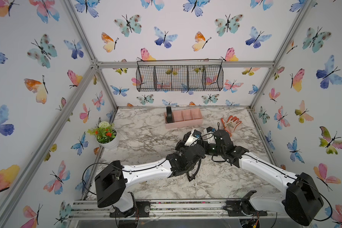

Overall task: Place the belts into the storage roll
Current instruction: Roll the belt.

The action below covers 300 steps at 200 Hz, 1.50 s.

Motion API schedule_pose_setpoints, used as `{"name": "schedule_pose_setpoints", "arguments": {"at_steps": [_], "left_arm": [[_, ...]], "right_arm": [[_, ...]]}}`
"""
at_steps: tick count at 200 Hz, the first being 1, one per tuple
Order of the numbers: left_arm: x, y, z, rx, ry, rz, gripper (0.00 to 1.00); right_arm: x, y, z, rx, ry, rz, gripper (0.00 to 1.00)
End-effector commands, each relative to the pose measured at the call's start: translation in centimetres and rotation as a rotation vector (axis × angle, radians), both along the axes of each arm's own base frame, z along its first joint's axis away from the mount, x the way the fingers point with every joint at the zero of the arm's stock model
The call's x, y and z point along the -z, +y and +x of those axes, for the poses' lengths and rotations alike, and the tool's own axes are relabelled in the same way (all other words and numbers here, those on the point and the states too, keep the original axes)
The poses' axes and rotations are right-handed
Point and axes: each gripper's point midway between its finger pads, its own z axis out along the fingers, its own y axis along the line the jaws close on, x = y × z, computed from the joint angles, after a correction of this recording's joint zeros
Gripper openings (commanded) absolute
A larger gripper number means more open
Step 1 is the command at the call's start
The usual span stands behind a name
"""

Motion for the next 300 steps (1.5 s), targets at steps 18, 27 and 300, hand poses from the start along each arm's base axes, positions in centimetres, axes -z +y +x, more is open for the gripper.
{"name": "schedule_pose_setpoints", "arguments": {"at_steps": [18, 27, 300], "left_arm": [[-3.4, 0.5, -0.2, -0.021, -0.088, -0.177, 0.00], [-3.8, 0.5, -0.3, -0.012, -0.094, -0.199, 0.00], [-8.6, -2.0, -5.1, -0.022, -0.526, 0.088, 0.00]], "right_arm": [[1.1, 0.5, -1.2, 0.008, 0.083, 0.078, 0.64], [1.2, 0.6, -1.3, 0.014, 0.093, 0.104, 0.64], [-1.2, 0.7, -0.4, 0.080, -0.005, 0.289, 0.46]]}}
